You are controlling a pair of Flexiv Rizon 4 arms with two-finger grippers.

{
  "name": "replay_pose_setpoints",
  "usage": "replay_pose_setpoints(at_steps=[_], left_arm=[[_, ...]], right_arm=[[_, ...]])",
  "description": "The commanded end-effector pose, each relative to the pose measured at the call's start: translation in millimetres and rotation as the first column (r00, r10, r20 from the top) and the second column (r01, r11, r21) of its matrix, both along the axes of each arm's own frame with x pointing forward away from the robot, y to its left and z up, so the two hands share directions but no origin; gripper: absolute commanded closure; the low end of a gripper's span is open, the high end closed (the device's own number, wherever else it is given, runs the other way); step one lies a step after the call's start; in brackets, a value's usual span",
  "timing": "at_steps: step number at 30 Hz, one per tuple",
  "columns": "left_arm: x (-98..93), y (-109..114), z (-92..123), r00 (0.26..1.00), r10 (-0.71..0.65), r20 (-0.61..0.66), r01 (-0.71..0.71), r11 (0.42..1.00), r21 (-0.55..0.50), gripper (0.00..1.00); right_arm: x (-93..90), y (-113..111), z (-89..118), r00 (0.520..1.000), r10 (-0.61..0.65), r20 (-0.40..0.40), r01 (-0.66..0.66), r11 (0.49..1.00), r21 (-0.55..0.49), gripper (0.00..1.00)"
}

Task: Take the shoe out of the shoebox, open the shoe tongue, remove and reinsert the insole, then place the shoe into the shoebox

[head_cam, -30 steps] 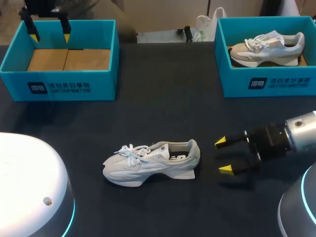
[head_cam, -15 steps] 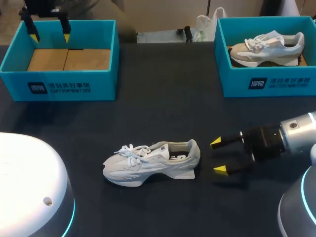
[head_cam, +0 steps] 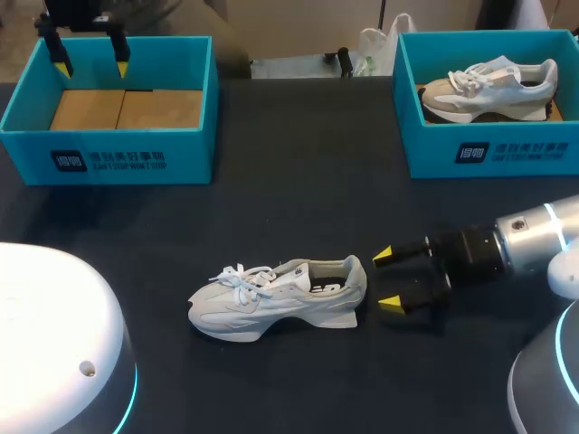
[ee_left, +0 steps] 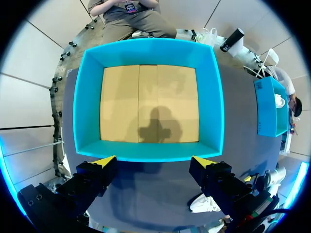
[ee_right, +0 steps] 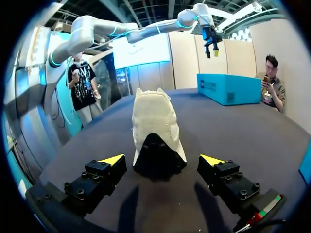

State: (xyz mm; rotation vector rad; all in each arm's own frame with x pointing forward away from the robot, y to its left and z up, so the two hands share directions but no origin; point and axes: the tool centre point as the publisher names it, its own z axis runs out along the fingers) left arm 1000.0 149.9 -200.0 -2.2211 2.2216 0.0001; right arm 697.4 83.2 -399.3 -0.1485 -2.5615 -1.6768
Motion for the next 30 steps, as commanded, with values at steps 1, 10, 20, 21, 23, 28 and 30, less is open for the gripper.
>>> replay_pose_setpoints(at_steps=[1, 10, 20, 21, 23, 28, 30], left_arm=[[0.0, 0, 0, 1.0, 0.0, 0.0, 0.0, 1.0, 0.0, 0.0], [0.0, 0, 0, 1.0, 0.0, 0.0, 0.0, 1.0, 0.0, 0.0], [0.0, 0, 0, 1.0, 0.0, 0.0, 0.0, 1.0, 0.0, 0.0], [0.0, 0, 0, 1.0, 0.0, 0.0, 0.0, 1.0, 0.0, 0.0], [0.0, 0, 0, 1.0, 0.0, 0.0, 0.0, 1.0, 0.0, 0.0], [0.0, 0, 0, 1.0, 0.0, 0.0, 0.0, 1.0, 0.0, 0.0], [0.0, 0, 0, 1.0, 0.0, 0.0, 0.0, 1.0, 0.0, 0.0]], right_arm=[[4.7, 8, -6, 1.0, 0.012, -0.005, -0.012, 1.0, 0.004, 0.0], [-4.3, 24, -11, 1.0, 0.029, 0.0, -0.029, 1.0, 0.002, 0.0], [-4.0, 32, -11, 0.999, 0.033, 0.011, -0.032, 0.999, -0.016, 0.0], [-4.1, 33, -11, 0.999, 0.032, 0.013, -0.032, 0.999, -0.02, 0.0], [-4.5, 34, -10, 0.999, 0.03, 0.014, -0.03, 0.999, -0.027, 0.0], [-5.1, 37, -11, 1.0, 0.023, 0.014, -0.022, 0.999, -0.034, 0.0], [-4.2, 38, -12, 1.0, 0.021, 0.014, -0.021, 0.999, -0.031, 0.0]])
